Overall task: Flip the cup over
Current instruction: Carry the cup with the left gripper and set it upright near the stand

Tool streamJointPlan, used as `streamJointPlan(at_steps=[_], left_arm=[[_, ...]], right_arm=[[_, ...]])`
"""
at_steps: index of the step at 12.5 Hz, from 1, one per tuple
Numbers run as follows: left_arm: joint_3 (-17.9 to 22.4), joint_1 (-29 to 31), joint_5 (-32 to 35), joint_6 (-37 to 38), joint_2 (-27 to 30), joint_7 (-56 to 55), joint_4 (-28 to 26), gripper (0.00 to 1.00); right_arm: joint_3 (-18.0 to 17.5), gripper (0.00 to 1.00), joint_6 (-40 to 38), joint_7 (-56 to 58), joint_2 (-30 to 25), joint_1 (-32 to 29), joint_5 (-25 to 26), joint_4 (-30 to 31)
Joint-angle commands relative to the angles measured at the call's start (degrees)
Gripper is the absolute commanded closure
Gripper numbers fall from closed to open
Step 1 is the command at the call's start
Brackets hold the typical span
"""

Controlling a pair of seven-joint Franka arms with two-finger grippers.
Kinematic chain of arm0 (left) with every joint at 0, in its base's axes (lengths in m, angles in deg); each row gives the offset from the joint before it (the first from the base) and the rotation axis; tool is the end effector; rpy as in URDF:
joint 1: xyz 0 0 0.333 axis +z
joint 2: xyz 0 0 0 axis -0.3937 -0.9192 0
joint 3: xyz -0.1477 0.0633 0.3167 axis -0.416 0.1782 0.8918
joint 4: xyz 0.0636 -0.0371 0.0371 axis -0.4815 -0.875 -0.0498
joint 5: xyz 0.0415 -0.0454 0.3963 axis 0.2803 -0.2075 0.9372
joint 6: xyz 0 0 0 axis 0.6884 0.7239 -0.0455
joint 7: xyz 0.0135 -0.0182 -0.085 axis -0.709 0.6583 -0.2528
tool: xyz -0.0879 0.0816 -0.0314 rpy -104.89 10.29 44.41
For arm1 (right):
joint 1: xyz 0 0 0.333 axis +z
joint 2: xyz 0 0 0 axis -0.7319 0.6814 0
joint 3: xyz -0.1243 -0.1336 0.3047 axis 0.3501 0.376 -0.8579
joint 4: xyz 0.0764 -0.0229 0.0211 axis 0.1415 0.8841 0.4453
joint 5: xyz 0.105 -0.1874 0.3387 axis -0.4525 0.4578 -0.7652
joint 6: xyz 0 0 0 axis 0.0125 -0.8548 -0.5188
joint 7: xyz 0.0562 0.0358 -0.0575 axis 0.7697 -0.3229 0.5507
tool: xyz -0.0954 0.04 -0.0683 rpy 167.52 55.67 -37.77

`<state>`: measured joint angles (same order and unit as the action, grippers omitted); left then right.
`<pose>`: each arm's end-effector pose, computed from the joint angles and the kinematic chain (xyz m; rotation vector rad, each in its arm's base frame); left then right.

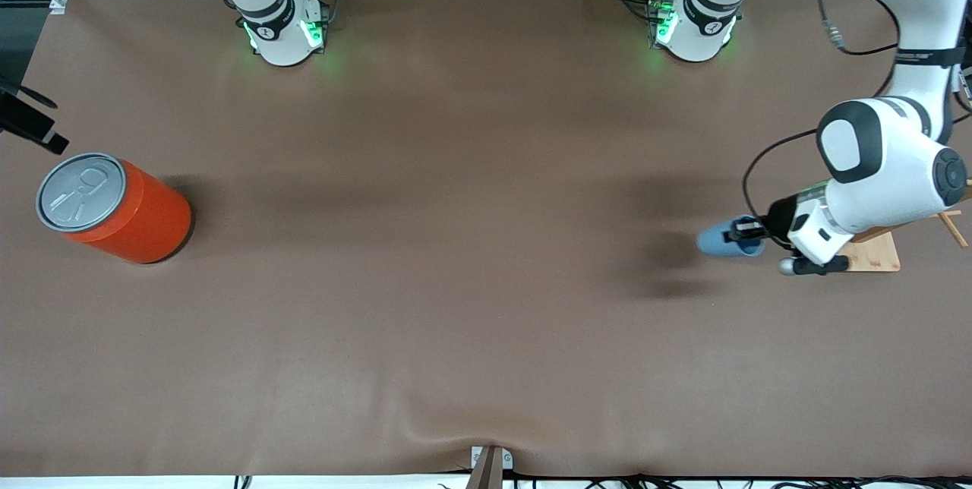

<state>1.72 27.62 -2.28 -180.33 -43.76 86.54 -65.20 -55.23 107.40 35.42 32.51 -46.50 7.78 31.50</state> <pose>0.6198 -0.0151 0.3392 2.8602 0.1609 -0.0811 0.5603 -0.0363 0.7094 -3.0745 0.4161 -0.0768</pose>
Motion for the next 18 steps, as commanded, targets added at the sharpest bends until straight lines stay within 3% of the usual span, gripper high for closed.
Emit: streamJointPlan(at_steps=[1,5,9,10,11,12,15,18], left_arm=[[-0.16,-0.12,6.28,-5.08,-1.34,-4.74,0.39,1.00],[-0.33,0.23,12.53,-9.75,-3.18,-11.68,-0.05,1.00],[-0.33,-0.47,12.63,-9.76,-5.03,-12.84,-0.40,1.00],[-0.33,-0.47,12.63,-9.76,-5.03,-12.75,-0.32,0.84],[-0.42,-0.47,12.63,-9.76,-4.94,-12.84,-0.32,0.34],[-0.51,-0.39,12.63,-9.50,-4.59,-13.10,-0.14,0.00],[-0.68,-0.21,12.63,-8.44,-1.01,-13.02,1.08,0.00],[-0.59,0.05,14.90,5.30,5.85,-13.01,7.82,0.00]], right_arm=[[-0.54,0.00,0.57,-0.19,-4.31,-0.55,-0.91,5.47],[-0.54,0.00,2.95,-0.19,-5.90,-0.55,-0.91,7.95],[-0.63,0.00,2.33,-0.10,-5.81,-0.63,-0.74,7.77],[-0.71,0.00,2.33,-0.19,-5.81,-0.63,-0.65,7.77],[-0.71,0.00,2.33,-0.19,-5.81,-0.72,-0.65,7.77],[-0.71,0.00,2.33,-0.10,-5.81,-0.90,-0.65,7.68],[-0.89,0.00,1.89,0.07,-5.64,-1.34,0.05,7.42],[-0.98,0.00,1.63,0.07,-5.55,-2.21,0.05,7.42]])
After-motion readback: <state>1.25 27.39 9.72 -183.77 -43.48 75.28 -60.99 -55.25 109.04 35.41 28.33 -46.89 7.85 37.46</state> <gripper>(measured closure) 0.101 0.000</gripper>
